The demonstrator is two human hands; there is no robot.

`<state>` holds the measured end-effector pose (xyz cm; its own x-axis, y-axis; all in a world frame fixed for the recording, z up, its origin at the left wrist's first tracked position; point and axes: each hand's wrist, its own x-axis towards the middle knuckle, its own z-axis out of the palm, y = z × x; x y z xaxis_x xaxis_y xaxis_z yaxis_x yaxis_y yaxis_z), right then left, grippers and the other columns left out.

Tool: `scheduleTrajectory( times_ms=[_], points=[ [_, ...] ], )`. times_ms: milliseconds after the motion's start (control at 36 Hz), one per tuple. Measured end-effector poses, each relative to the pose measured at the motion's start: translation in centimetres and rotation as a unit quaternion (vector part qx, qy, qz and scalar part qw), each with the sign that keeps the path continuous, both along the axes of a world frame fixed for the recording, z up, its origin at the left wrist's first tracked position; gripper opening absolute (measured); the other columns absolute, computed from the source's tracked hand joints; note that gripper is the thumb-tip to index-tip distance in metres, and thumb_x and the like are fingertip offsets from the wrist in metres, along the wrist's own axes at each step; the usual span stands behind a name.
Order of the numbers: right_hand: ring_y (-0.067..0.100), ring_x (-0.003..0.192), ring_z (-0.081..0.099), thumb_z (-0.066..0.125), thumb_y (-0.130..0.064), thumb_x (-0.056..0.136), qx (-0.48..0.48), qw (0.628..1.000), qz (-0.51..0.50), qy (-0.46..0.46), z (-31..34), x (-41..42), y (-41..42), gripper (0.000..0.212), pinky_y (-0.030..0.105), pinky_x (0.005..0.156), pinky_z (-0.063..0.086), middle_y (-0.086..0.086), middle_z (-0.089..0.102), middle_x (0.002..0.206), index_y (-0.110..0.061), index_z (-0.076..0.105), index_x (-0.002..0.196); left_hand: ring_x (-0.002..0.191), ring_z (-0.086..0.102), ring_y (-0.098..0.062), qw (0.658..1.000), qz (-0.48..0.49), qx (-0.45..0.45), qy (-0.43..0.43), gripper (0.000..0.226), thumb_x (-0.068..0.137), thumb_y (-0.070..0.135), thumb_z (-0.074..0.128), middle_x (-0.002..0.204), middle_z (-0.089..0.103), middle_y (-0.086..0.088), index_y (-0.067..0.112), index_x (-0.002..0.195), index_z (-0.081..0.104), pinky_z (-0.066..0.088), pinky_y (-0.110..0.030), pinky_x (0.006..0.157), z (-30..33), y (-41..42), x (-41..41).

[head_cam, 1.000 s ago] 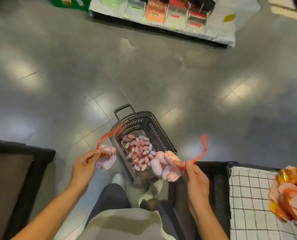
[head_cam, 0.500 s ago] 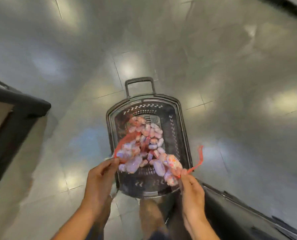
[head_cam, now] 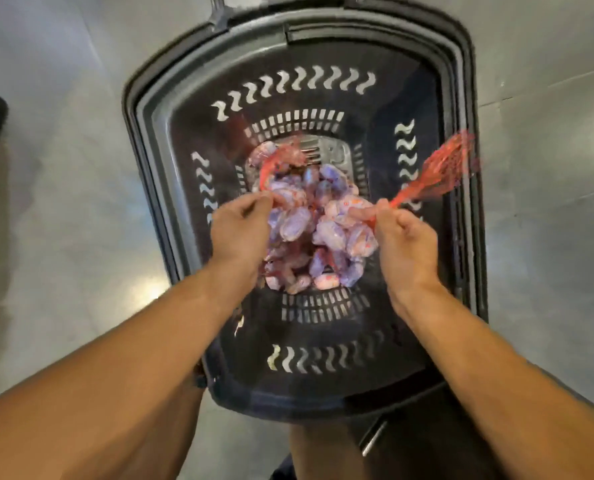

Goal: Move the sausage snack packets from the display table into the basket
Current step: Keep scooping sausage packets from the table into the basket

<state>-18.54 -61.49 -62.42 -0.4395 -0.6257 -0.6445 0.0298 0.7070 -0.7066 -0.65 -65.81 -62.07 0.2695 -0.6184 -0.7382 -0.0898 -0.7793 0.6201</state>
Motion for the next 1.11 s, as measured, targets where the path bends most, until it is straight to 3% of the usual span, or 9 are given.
scheduleTrajectory(
  times_ms=[83, 250, 361, 500, 639, 722, 889, 1000, 1111],
  points=[
    [-0.002, 0.059, 0.057, 0.056, -0.024, 0.104, -0.016, 1.000, 0.010, 0.015, -2.6, -0.1, -2.4, 0.042, 0.020, 0.064, 0.046, -0.013, 0.068, 0.063, -0.002, 0.064, 0.069, 0.093, 0.069, -0.012, 0.999, 0.021, -0.026, -0.006, 0.025, 0.098, 0.009, 0.058, 0.094, 0.077, -0.002, 0.014, 0.083, 0.078, 0.054, -0.045, 0.101, -2.3, -2.2, -0.6],
    [0.020, 0.083, 0.068, 0.054, -0.029, 0.104, -0.038, 0.996, 0.016, 0.078, -6.2, 0.9, -6.7, 0.045, 0.033, 0.080, 0.053, 0.016, 0.075, 0.094, 0.011, 0.068, 0.090, 0.099, 0.071, -0.012, 0.997, 0.025, -0.070, -0.011, 0.019, 0.099, 0.011, 0.060, 0.100, 0.077, -0.002, 0.007, 0.097, 0.079, 0.055, -0.031, 0.098, -6.2, -5.5, -1.4],
    [-0.006, 0.060, 0.053, 0.056, -0.030, 0.103, -0.017, 0.994, 0.047, 0.094, -9.5, 1.3, -7.8, 0.027, 0.019, 0.067, 0.043, -0.016, 0.063, 0.067, -0.021, 0.073, 0.086, 0.090, 0.065, -0.004, 0.993, -0.039, -0.093, -0.063, 0.021, 0.101, 0.009, 0.055, 0.097, 0.073, 0.004, 0.010, 0.101, 0.076, 0.051, -0.015, 0.085, -9.5, -5.9, -1.3],
    [0.007, 0.092, 0.061, 0.052, -0.021, 0.105, 0.028, 0.988, 0.116, 0.098, -12.7, 0.8, -6.2, 0.026, 0.024, 0.086, 0.051, 0.002, 0.073, 0.113, -0.015, 0.071, 0.121, 0.113, 0.064, -0.011, 0.992, -0.095, -0.046, -0.067, 0.022, 0.103, 0.015, 0.055, 0.118, 0.072, 0.006, 0.015, 0.109, 0.075, 0.047, -0.024, 0.105, -12.4, -4.5, -0.8],
    [-0.016, 0.098, 0.059, 0.064, -0.013, 0.098, 0.040, 0.985, 0.157, 0.067, -14.0, -0.3, -3.8, 0.033, -0.001, 0.087, 0.042, -0.016, 0.067, 0.120, -0.024, 0.067, 0.129, 0.110, 0.062, 0.001, 0.984, -0.156, -0.017, -0.086, 0.024, 0.103, 0.022, 0.054, 0.121, 0.068, 0.012, 0.027, 0.117, 0.073, 0.048, -0.020, 0.101, -13.5, -2.7, 1.0],
    [0.004, 0.115, 0.063, 0.068, -0.009, 0.095, 0.063, 0.984, 0.168, 0.017, -14.6, -0.9, -2.9, 0.043, 0.022, 0.106, 0.047, -0.012, 0.066, 0.124, -0.023, 0.060, 0.135, 0.085, 0.063, 0.013, 0.977, -0.197, -0.012, -0.079, 0.025, 0.102, 0.021, 0.052, 0.105, 0.068, 0.015, 0.029, 0.118, 0.070, 0.050, -0.006, 0.078, -13.7, -2.7, 1.1],
    [0.020, 0.124, 0.059, 0.071, -0.002, 0.091, 0.110, 0.974, 0.198, 0.006, -14.9, -1.8, -1.4, 0.049, 0.043, 0.111, 0.046, 0.003, 0.060, 0.136, -0.014, 0.057, 0.136, 0.086, 0.062, -0.011, 0.948, -0.315, -0.019, -0.043, 0.025, 0.100, 0.017, 0.056, 0.122, 0.066, 0.011, 0.033, 0.113, 0.068, 0.041, 0.000, 0.058, -13.3, -3.5, 1.0],
    [0.016, 0.104, 0.068, 0.071, -0.010, 0.092, 0.142, 0.956, 0.253, 0.040, -14.2, -1.7, 0.4, 0.042, 0.030, 0.096, 0.055, 0.001, 0.068, 0.121, -0.019, 0.062, 0.132, 0.109, 0.065, -0.015, 0.913, -0.404, -0.006, -0.062, 0.029, 0.099, 0.017, 0.057, 0.123, 0.067, 0.008, 0.030, 0.122, 0.068, 0.051, -0.023, 0.093, -12.8, -3.4, 1.7],
    [0.011, 0.107, 0.065, 0.072, -0.016, 0.092, 0.182, 0.926, 0.328, 0.037, -14.3, -0.6, 2.9, 0.042, 0.020, 0.092, 0.048, -0.001, 0.068, 0.123, -0.020, 0.062, 0.133, 0.124, 0.057, -0.011, 0.877, -0.473, -0.012, -0.085, 0.030, 0.100, 0.017, 0.056, 0.132, 0.065, 0.006, 0.024, 0.128, 0.065, 0.037, -0.014, 0.100, -12.1, -2.9, 2.3]
  ],
)
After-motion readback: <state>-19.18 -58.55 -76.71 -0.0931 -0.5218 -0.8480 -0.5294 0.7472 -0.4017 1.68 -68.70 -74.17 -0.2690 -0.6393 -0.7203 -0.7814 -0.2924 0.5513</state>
